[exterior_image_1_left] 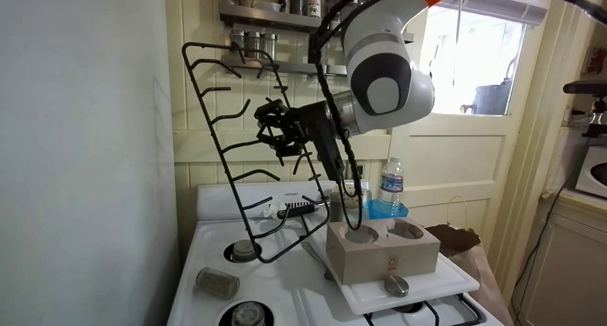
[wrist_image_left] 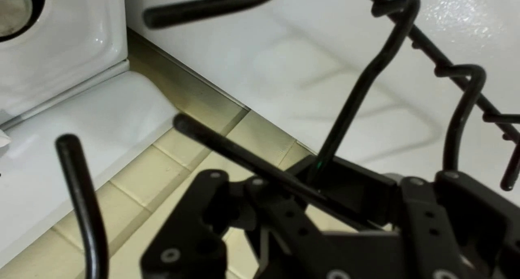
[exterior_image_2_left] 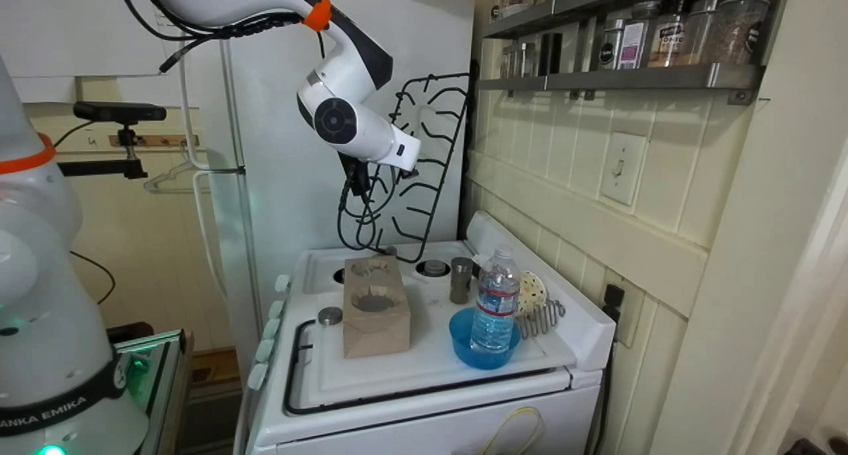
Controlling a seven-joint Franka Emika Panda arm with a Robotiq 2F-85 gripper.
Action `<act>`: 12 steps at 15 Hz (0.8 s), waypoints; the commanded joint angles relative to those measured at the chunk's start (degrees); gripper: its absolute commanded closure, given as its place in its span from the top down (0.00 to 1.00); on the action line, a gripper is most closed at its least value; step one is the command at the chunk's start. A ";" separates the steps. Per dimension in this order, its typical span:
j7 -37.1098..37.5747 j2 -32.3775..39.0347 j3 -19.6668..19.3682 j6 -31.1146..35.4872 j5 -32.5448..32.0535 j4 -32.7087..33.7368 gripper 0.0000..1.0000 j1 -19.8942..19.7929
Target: Move the gas stove plate forward
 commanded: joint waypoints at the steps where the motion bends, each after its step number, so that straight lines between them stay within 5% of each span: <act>1: -2.24 0.97 1.42 6.36 8.54 2.27 0.02 0.80; 6: -12.58 4.47 3.32 13.69 30.60 9.46 0.02 1.00; 7: -6.09 4.31 2.55 13.92 24.25 11.45 0.02 -0.05; 12: -6.72 8.52 2.18 14.27 24.06 17.84 0.02 0.90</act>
